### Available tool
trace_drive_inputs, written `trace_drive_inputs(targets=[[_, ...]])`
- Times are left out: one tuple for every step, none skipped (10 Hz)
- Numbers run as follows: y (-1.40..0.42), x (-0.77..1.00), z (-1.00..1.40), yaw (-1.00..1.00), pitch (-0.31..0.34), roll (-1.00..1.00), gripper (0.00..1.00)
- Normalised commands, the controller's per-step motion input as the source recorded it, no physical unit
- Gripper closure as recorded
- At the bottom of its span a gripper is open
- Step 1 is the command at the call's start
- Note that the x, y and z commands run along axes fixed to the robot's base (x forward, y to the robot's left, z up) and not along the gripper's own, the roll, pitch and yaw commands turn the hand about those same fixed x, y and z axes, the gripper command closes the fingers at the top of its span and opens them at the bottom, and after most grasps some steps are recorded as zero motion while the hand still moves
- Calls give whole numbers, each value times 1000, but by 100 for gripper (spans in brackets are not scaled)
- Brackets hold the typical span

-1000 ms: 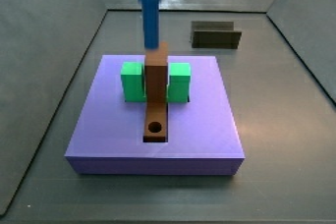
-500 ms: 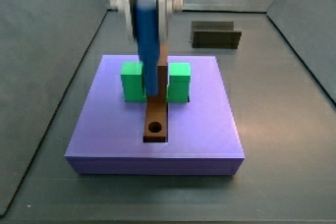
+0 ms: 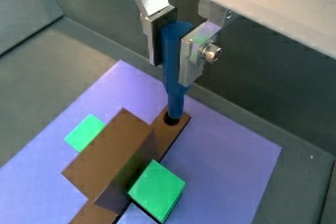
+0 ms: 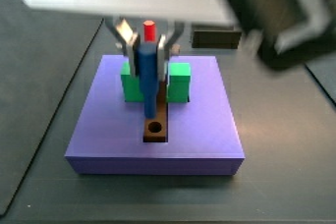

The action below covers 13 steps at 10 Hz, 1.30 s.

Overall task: Pick up the blue object. Move up. Move to above the board. Insert the blue object.
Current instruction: Insert the blue object.

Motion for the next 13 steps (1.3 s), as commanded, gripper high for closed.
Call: trace_drive_inputs(targets=[[-51,0,-420,-114,-19,54,100],[-26,6,-383,-117,-4,20,100],[-20,20,-366,-114,-3,0,100],[-9,11,-340,-114,-4,0,100],[-6,23,-320,-109,-6,0,100],[-6,71,-289,-91,-4,0,100],[-14,131,-226,-80,0,0,100],[-17,151,-220,-66,0,0,100],[-11,97,-220,-43,0,0,100],[-31,131,-200,-31,0,-1,100],[-37,137,-206,-31,0,-7,100],[-46,151,-191,-34,0,-7,100],[-71,191,-154,-34,0,-10,100]])
